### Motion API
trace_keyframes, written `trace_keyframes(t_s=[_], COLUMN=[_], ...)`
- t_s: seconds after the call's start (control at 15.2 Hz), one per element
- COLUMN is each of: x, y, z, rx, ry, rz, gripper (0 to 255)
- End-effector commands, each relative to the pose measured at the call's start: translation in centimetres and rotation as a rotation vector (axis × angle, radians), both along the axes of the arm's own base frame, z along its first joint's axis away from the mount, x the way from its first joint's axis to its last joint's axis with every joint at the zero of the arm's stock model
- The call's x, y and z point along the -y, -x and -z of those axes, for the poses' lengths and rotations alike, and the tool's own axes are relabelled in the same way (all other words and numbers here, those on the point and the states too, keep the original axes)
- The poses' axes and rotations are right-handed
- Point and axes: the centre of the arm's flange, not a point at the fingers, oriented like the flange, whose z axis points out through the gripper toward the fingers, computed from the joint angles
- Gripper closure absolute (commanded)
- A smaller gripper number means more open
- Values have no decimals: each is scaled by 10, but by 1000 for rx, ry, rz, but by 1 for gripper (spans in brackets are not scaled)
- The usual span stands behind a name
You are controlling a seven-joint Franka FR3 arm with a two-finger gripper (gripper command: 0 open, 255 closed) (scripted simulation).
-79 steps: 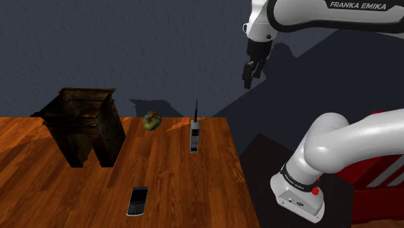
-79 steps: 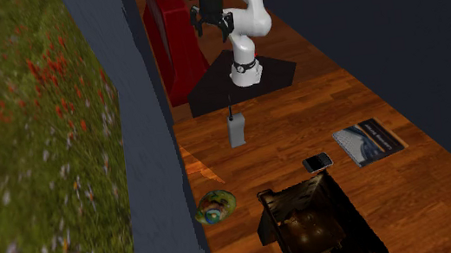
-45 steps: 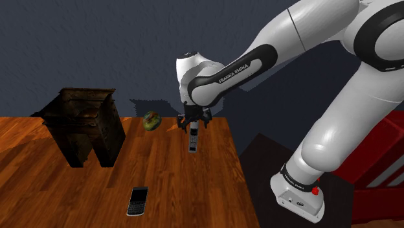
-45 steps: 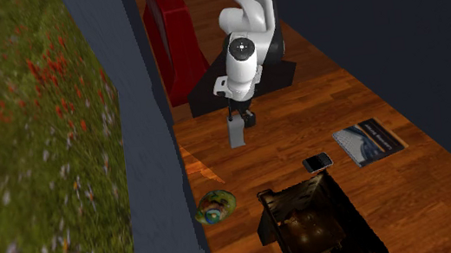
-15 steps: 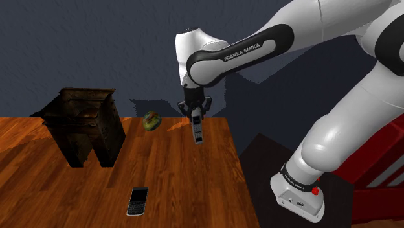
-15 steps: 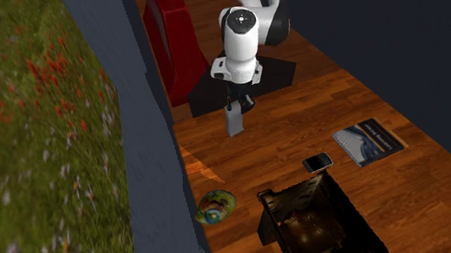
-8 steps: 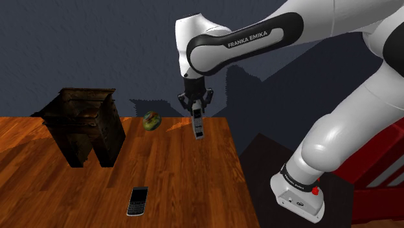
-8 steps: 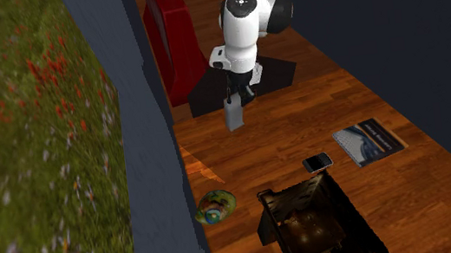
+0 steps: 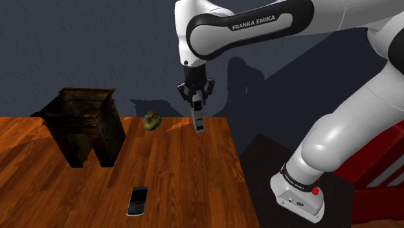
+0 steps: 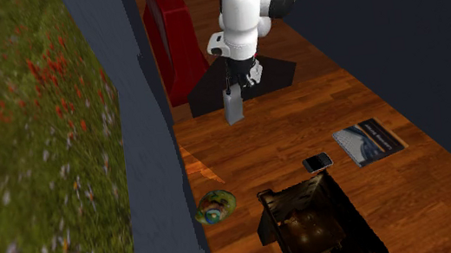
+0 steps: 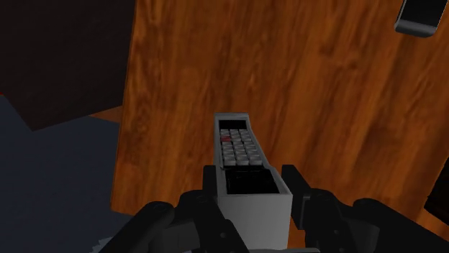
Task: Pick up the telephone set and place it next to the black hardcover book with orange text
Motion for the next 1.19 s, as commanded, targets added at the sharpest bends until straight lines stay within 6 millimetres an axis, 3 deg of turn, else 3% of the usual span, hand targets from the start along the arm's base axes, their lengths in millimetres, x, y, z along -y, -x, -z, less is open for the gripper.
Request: trace_keyframes(t_s=[0.0,1.12], x=[1,1], y=[0,0], z=[-11,-101], rx=[0,0], ry=[0,0], rz=[0,0], gripper=[255,255])
